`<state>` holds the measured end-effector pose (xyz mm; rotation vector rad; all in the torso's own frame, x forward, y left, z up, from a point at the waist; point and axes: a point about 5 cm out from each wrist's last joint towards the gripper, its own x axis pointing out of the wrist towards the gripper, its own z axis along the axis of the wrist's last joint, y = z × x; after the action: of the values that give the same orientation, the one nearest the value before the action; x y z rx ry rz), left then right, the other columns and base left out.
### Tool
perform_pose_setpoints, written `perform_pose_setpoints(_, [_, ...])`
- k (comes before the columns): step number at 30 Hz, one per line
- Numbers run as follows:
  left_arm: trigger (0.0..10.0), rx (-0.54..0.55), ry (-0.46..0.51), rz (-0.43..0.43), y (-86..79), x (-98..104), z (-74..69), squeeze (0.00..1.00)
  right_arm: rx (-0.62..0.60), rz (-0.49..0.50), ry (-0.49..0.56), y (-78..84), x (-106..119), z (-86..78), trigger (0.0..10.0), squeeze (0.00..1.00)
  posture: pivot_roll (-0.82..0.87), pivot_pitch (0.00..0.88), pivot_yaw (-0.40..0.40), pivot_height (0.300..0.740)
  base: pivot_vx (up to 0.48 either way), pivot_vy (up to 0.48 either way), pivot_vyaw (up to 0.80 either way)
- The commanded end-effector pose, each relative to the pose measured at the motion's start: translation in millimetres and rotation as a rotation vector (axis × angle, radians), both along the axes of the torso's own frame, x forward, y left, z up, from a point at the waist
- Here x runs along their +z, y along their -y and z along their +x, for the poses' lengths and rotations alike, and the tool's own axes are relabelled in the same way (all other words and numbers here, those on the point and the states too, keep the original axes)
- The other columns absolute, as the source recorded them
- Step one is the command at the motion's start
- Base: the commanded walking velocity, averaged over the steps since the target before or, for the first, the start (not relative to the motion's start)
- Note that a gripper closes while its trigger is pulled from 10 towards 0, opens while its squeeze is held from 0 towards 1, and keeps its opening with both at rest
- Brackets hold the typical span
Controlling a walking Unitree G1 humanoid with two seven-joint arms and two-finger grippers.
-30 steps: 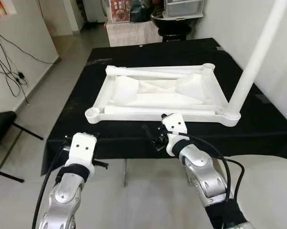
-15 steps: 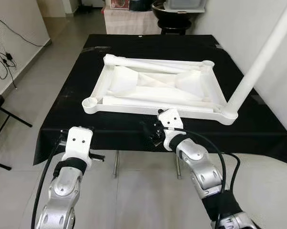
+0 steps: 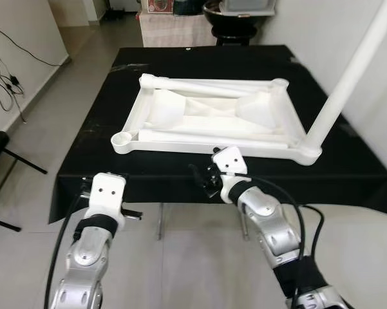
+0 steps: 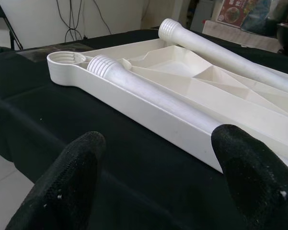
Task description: Building children table
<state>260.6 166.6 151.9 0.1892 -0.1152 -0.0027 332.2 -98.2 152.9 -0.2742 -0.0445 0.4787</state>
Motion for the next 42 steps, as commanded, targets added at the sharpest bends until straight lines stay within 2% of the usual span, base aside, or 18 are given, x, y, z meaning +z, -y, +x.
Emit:
perform_pose_setpoints(1, [10.0, -0.006, -0.008, 0.013, 0.3, -0.2, 1.4, 0.0, 0.008, 0.009, 0.008, -3.2, 1.5, 1.0, 10.0, 0.0, 0.0, 0.1, 0.009, 0.74, 0.0, 0.0, 0.0])
perform_pose_setpoints(3, [10.0, -0.008, -0.004, 0.032, 0.9, 0.8, 1.7, 0.0, 0.006, 0.013, 0.006, -3.2, 1.4, 1.2, 10.0, 0.0, 0.0, 0.1, 0.009, 0.74, 0.0, 0.0, 0.0])
perform_pose_setpoints(8, [10.0, 0.005, -0.013, 0.015, -2.9, -0.8, 0.7, 0.0, 0.011, 0.011, 0.01, -4.7, 1.9, 2.1, 10.0, 0.0, 0.0, 0.101, 0.006, 0.74, 0.0, 0.0, 0.0])
perform_pose_setpoints(42, [10.0, 0.002, -0.013, 0.001, -1.5, 0.8, 4.9, 0.0, 0.013, 0.009, 0.011, -3.7, 3.8, 5.5, 10.0, 0.0, -0.03, 0.118, 0.024, 0.74, 0.0, 0.0, 0.0])
